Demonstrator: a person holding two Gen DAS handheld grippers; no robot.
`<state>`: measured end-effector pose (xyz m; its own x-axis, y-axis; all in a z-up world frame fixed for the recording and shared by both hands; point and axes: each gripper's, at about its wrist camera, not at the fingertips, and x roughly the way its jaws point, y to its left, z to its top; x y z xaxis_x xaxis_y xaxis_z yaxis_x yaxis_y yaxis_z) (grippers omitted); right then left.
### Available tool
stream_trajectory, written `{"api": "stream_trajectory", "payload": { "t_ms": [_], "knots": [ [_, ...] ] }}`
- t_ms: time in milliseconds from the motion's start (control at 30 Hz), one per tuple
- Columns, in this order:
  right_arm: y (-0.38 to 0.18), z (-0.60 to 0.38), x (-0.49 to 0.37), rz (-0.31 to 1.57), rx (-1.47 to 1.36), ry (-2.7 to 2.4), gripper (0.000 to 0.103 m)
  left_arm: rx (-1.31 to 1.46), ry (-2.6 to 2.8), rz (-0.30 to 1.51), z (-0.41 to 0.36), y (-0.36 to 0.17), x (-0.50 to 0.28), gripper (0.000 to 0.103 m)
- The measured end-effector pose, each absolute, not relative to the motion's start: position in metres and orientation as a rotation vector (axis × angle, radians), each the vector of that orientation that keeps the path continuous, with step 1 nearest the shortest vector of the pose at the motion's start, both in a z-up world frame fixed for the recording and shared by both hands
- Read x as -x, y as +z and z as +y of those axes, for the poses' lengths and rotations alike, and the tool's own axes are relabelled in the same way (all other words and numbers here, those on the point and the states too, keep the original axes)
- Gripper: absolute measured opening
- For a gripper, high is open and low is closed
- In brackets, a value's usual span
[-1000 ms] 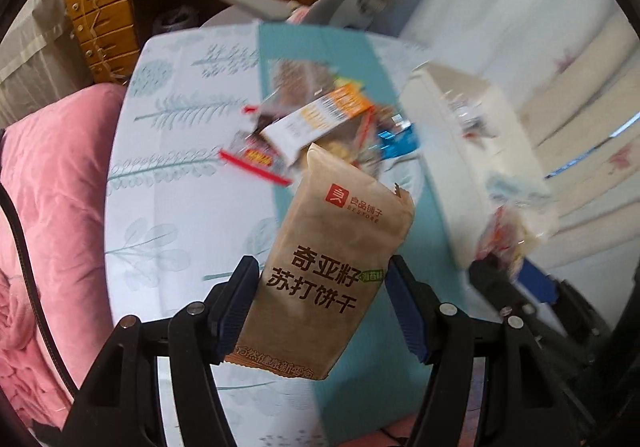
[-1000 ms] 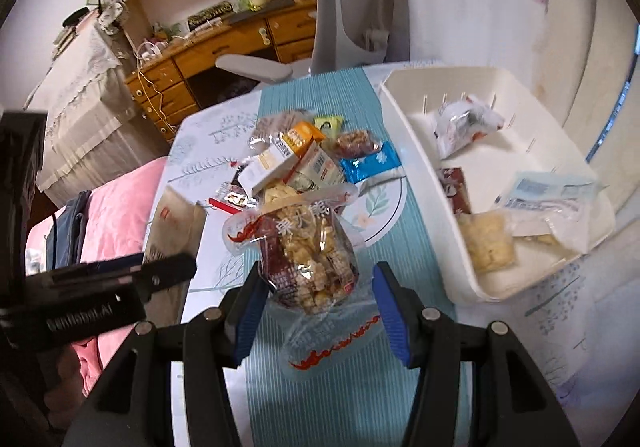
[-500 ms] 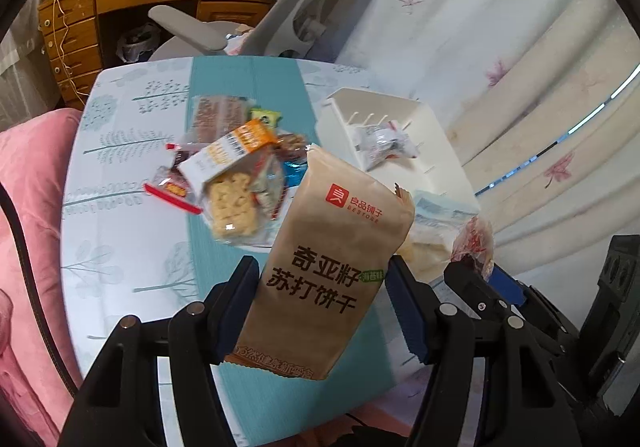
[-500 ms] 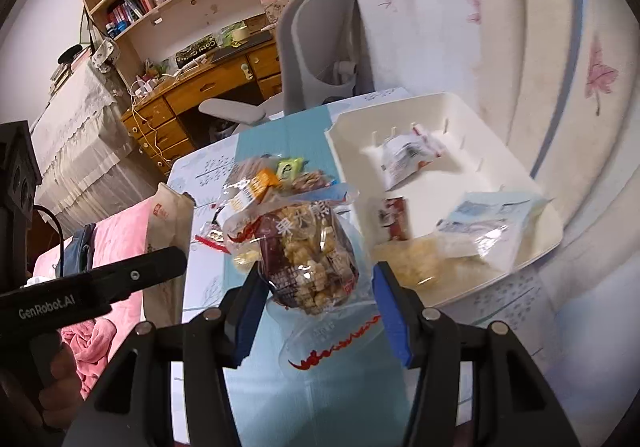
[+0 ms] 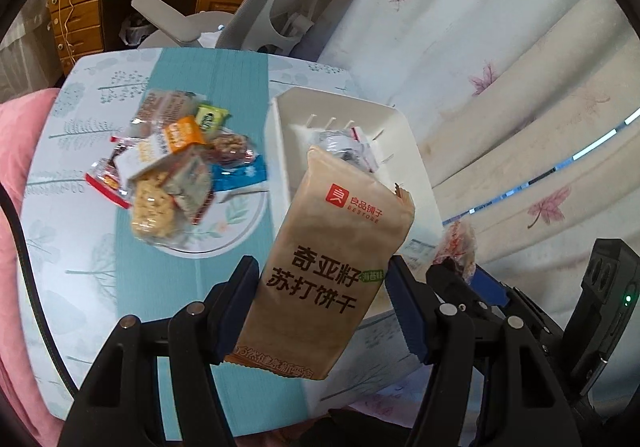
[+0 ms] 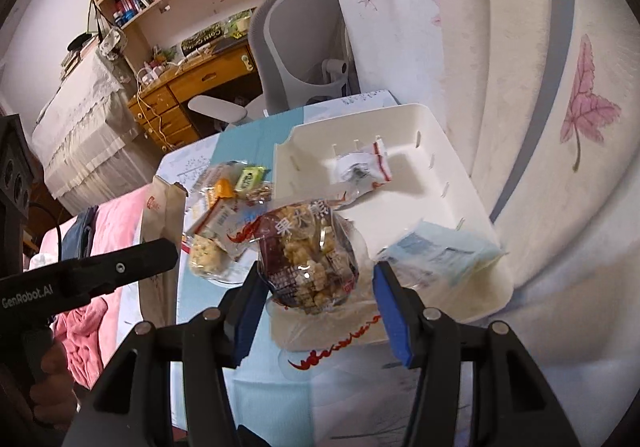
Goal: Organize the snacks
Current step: 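Carry the brown cracker bag with left tool while right tool carries the nut bag to the tray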
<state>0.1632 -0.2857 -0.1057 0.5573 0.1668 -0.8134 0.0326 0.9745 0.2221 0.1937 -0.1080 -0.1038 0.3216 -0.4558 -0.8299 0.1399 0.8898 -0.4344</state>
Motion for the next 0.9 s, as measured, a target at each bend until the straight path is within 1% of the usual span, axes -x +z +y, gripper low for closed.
{"api": "stream_trajectory", "payload": {
  "t_ms": [367,600,700,733,767,900],
  "knots": [
    [-0.116,-0.348,-0.194,1.033,-0.166,0.123,0.056,0.349,-0.385,1.17,-0.179,-0.11,-0.203,0.064],
    [-0.121,-0.367,-0.204,1.042,-0.139,0.173,0.059,0.353,-0.361,1.169,-0.201,-0.115,-0.21,0.065],
    [-0.119,-0.371,-0.205,1.03,-0.125,0.174,0.06,0.363,-0.363,1.144,-0.204,-0.112,-0.21,0.069],
    [-0.12,-0.372,-0.205,1.03,-0.121,0.173,0.061,0.36,-0.357,1.14,-0.205,-0.111,-0.21,0.073],
    [-0.12,-0.374,-0.205,1.03,-0.12,0.173,0.063,0.36,-0.354,1.138,-0.205,-0.111,-0.21,0.074],
    [-0.12,-0.376,-0.202,1.024,-0.126,0.172,0.066,0.367,-0.35,1.143,-0.206,-0.112,-0.208,0.074]
  ]
}}
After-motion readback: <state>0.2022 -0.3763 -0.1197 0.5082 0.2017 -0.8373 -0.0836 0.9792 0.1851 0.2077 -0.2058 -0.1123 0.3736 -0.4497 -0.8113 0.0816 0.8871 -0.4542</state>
